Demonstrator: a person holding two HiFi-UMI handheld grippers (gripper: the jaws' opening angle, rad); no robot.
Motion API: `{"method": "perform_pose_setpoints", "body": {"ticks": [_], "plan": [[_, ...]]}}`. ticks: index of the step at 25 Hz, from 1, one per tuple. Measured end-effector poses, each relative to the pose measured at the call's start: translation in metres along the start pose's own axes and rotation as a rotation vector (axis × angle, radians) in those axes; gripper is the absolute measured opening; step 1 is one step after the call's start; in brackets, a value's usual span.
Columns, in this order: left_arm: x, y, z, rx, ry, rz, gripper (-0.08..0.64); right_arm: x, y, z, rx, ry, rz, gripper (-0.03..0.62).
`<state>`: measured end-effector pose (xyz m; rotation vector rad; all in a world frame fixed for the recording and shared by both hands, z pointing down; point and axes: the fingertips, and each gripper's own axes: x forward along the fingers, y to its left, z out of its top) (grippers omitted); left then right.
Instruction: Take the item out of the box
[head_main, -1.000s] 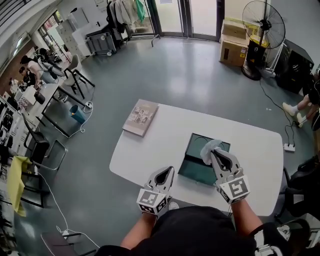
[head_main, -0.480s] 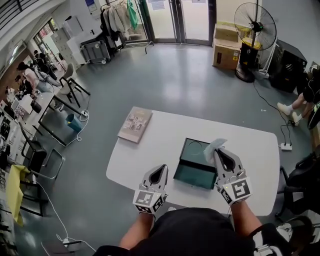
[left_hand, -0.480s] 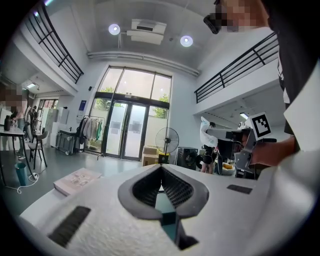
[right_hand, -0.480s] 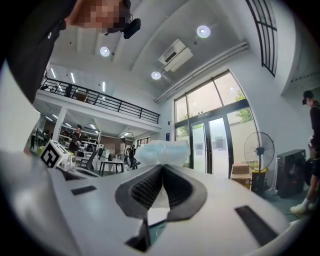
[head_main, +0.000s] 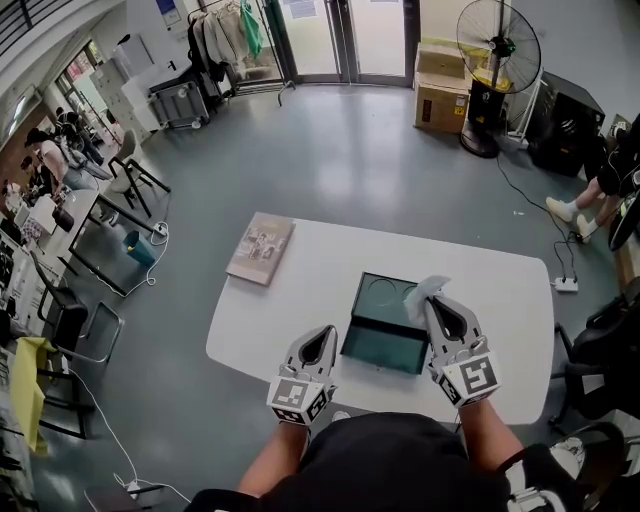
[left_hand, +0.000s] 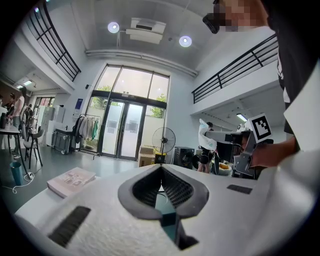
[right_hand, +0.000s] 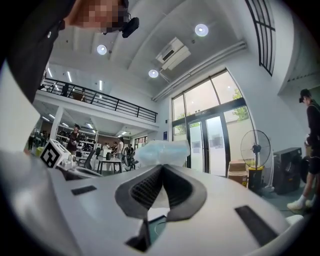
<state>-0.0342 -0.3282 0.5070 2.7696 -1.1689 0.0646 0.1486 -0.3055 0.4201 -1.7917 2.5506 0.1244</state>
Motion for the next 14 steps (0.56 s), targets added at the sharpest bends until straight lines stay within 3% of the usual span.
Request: {"method": "perform_pose_setpoints", "body": {"ticks": [14], "plan": [[0.0005,-0.0033,0.0053,0.008,-0.014,-0.013,0.012,0.0012,0.0059,0.0002,-0.012,-0.020,0.007,0.008]]}}
